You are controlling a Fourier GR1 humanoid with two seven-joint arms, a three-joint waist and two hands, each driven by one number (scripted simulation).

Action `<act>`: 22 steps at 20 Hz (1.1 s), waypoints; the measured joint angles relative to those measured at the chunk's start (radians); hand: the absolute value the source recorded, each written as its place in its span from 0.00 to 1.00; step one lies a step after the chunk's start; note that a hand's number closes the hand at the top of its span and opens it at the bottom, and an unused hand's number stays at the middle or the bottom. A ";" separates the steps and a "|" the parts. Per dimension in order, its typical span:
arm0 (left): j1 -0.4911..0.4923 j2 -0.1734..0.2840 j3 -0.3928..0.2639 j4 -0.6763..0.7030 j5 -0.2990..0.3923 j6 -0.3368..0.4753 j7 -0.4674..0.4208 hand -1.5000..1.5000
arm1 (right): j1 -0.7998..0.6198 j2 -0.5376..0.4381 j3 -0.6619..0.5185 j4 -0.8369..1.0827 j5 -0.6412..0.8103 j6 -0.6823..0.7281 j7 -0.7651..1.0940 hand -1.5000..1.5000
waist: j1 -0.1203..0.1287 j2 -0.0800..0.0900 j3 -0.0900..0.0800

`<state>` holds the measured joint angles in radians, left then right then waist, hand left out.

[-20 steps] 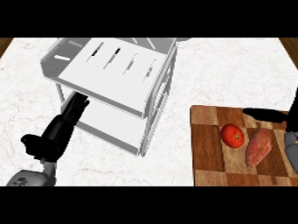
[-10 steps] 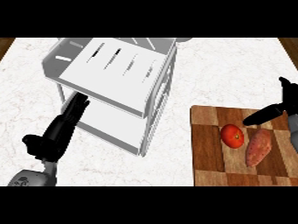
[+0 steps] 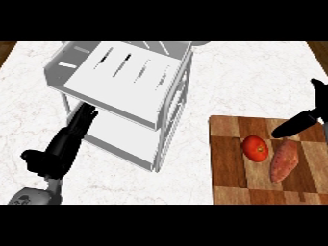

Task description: Pick the sweet potato from the cutting board and place it in the tiered basket

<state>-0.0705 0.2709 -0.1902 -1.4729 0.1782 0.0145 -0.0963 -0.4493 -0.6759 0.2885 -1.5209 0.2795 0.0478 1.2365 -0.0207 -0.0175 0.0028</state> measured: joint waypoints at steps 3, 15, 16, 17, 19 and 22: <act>0.002 0.000 0.001 -0.005 -0.005 0.004 0.008 0.50 | 0.027 -0.004 0.015 0.018 0.014 0.015 0.007 0.00 | -0.002 0.001 0.000; -0.001 -0.013 0.007 -0.002 -0.021 0.002 0.005 0.50 | 0.138 0.084 -0.003 0.034 0.072 0.008 0.015 0.00 | 0.003 0.003 0.004; -0.003 -0.013 0.007 -0.004 -0.018 -0.001 0.013 0.50 | 0.144 0.086 -0.010 0.039 0.079 0.007 0.014 0.00 | 0.005 0.004 0.004; -0.001 -0.015 0.009 -0.003 -0.020 0.001 0.009 0.50 | 0.158 0.096 -0.011 0.038 0.090 0.004 0.014 0.00 | 0.004 0.004 0.004; 0.001 -0.018 0.011 -0.003 -0.023 0.002 0.004 0.50 | 0.178 0.108 -0.021 0.041 0.106 0.000 0.013 0.00 | 0.004 0.004 0.004; 0.001 -0.020 0.013 -0.001 -0.025 -0.008 -0.012 0.50 | 0.211 0.134 -0.029 0.042 0.133 -0.009 0.012 0.00 | 0.005 0.005 0.004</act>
<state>-0.0692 0.2512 -0.1769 -1.4735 0.1537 0.0069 -0.1079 -0.2388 -0.5422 0.2590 -1.4792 0.4128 0.0390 1.2489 -0.0152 -0.0128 0.0069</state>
